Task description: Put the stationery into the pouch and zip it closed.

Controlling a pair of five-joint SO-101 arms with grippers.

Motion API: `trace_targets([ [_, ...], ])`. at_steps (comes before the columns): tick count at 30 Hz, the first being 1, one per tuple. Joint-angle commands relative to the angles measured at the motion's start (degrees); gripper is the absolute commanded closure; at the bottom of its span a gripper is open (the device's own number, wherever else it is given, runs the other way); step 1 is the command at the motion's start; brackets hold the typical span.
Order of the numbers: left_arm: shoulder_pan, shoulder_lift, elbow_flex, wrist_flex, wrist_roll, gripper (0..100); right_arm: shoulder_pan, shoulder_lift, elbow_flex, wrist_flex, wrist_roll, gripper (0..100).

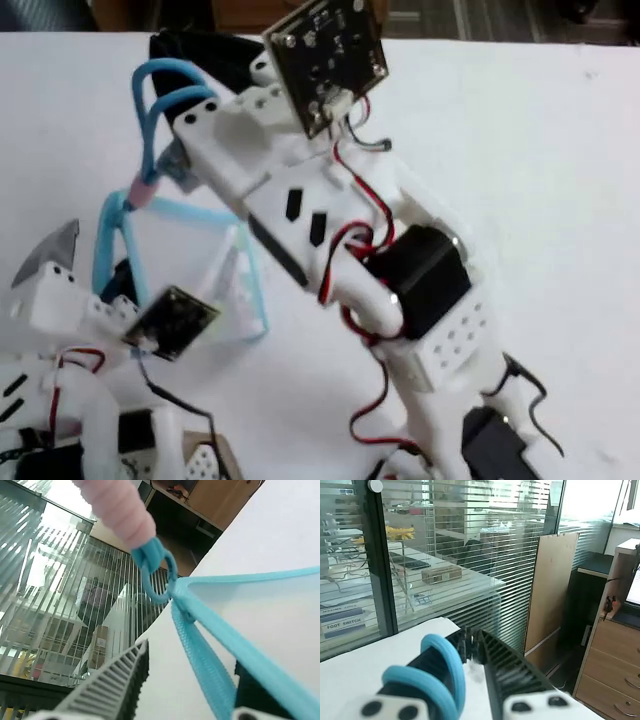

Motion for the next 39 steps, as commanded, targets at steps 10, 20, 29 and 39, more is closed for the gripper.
trace_targets([
  [10,-0.4,1.45,-2.11,-3.52,14.07,68,9.54,-1.89,1.41,-2.24,-0.53,98.2],
  [20,1.45,1.54,-12.57,-13.27,44.04,66,13.58,-1.8,14.59,-11.74,-0.18,98.2],
  [29,0.22,1.54,-22.51,-7.03,44.57,66,20.53,-1.8,20.22,-16.04,-0.09,98.2],
  [39,-1.8,1.45,-17.41,-7.12,33.67,68,17.63,-2.33,20.4,-15.78,-0.53,98.2],
])
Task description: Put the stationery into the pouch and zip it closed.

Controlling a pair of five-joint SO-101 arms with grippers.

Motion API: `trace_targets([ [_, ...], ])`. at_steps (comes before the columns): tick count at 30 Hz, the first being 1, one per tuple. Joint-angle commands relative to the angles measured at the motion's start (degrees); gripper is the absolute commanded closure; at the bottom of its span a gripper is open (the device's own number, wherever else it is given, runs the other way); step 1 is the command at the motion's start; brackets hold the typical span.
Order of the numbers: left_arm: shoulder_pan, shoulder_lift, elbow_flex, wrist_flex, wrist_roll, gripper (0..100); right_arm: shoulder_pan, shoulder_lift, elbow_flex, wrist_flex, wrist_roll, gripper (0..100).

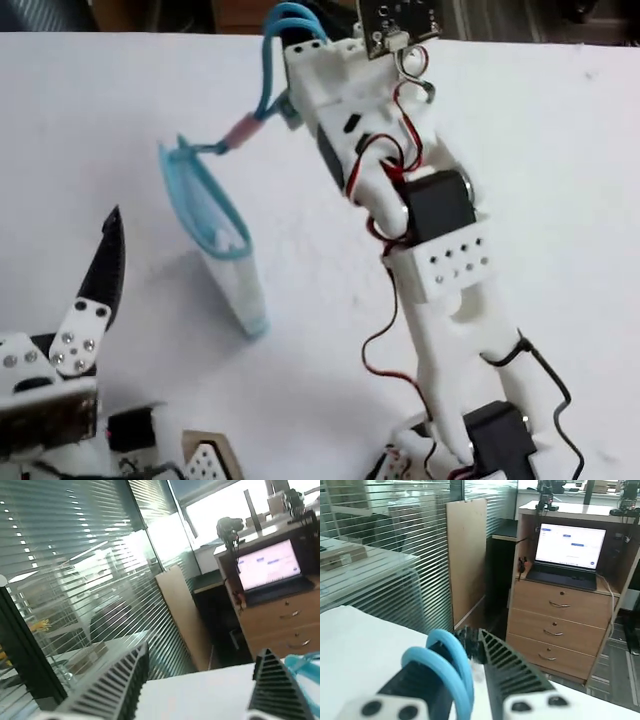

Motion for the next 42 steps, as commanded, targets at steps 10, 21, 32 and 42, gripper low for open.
trace_targets([
  [10,-5.14,0.75,7.74,-14.07,-5.45,74,-1.63,-4.62,-0.26,-0.66,-0.44,98.2],
  [21,-10.68,0.92,12.75,-20.04,4.75,74,-1.36,-5.23,-0.18,-0.66,-0.18,98.2],
  [32,-3.38,0.92,30.42,-22.86,-3.08,74,2.07,-4.7,-0.18,-0.57,-0.18,98.2],
  [42,4.09,0.84,6.95,5.27,5.1,74,1.8,-4.62,-0.18,-0.75,-0.18,98.2],
])
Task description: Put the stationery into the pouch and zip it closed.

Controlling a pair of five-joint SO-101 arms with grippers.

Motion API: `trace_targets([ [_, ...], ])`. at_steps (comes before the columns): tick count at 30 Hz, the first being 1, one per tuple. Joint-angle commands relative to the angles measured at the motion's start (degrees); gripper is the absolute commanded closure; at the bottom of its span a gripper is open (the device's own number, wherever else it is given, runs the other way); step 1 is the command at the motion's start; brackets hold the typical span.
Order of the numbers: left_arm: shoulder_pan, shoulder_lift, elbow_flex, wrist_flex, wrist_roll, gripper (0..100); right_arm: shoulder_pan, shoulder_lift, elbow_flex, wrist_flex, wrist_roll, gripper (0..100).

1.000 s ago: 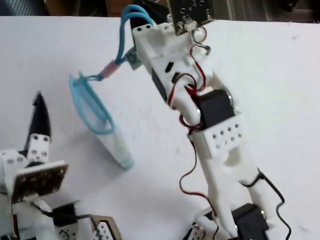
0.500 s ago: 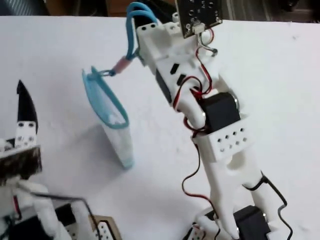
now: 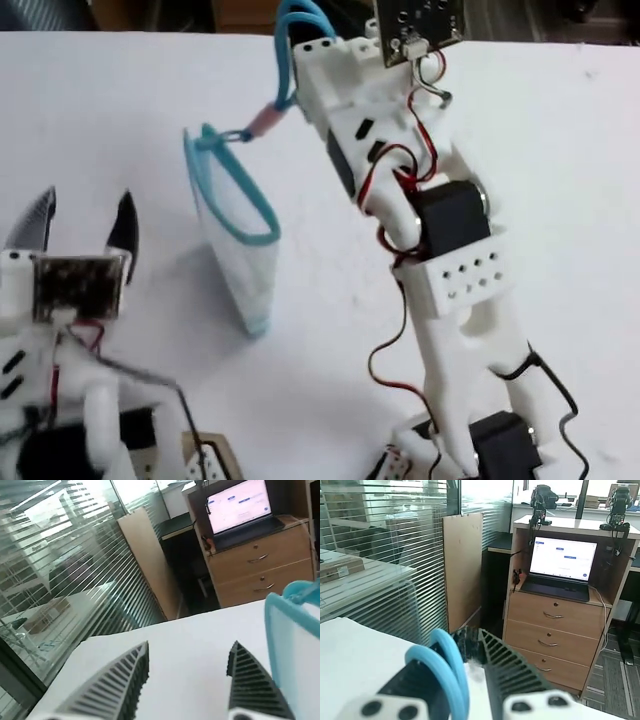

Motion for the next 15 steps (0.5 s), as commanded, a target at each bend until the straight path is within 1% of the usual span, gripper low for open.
trace_targets([
  [1,2.07,0.66,-13.1,12.22,3.78,74,0.13,-1.71,-0.18,-0.66,-0.18,98.2],
  [4,4.97,0.66,-20.4,23.12,6.24,74,0.13,-1.71,-0.18,-0.66,-0.18,98.2],
  [7,9.98,0.66,-21.89,31.74,7.3,74,0.13,-1.71,-0.18,-0.66,-0.18,98.2],
  [9,12.0,0.66,-18.64,33.93,7.56,74,0.13,-1.8,-0.18,-0.66,-0.18,98.2],
  [11,12.09,0.57,-16.18,34.2,8.7,73,0.13,-1.8,-0.18,-0.66,-0.18,98.2],
  [13,13.23,0.57,-16.09,34.2,10.73,71,0.13,-1.8,-0.18,-0.66,-0.18,98.2],
  [15,17.27,0.66,-16.7,34.55,11.69,69,0.04,-1.8,-0.18,-0.66,-0.18,98.2],
])
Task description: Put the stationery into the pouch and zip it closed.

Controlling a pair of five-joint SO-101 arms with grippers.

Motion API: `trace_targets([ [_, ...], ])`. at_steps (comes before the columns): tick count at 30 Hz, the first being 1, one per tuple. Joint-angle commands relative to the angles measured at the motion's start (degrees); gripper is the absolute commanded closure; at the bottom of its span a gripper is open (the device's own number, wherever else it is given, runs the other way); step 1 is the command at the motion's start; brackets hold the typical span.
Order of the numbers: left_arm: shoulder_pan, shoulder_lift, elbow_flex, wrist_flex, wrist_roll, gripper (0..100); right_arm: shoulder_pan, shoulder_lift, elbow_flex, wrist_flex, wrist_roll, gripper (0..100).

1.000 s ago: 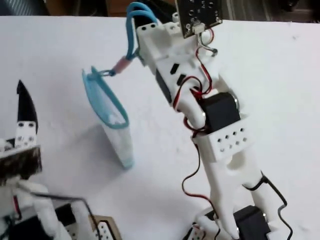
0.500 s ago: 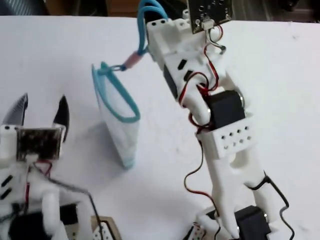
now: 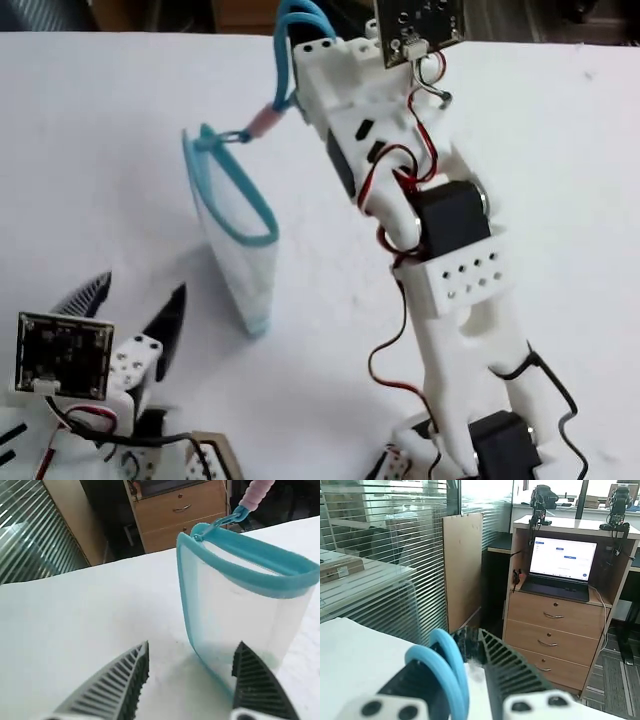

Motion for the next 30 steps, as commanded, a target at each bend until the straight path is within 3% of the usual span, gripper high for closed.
trace_targets([
  [1,6.73,0.84,-0.26,0.7,1.67,70,0.04,-1.8,-0.18,-0.66,-0.18,98.2],
  [5,17.8,0.92,-0.18,1.76,1.67,70,-1.45,-1.8,-0.18,-0.66,-0.18,98.2],
  [9,22.46,4.0,3.43,-0.09,1.76,70,-3.3,-1.71,-0.18,-0.92,-0.18,98.2],
  [20,22.02,16.22,6.24,-18.2,11.16,71,-3.74,-1.71,-0.26,-1.01,-0.18,98.2],
  [26,16.13,16.22,15.56,-29.1,10.99,79,-3.74,-1.71,-0.26,-1.01,-0.18,98.2],
  [30,14.2,16.22,17.05,-32.09,10.99,84,-3.74,-1.71,-0.26,-1.1,-0.18,98.2],
])
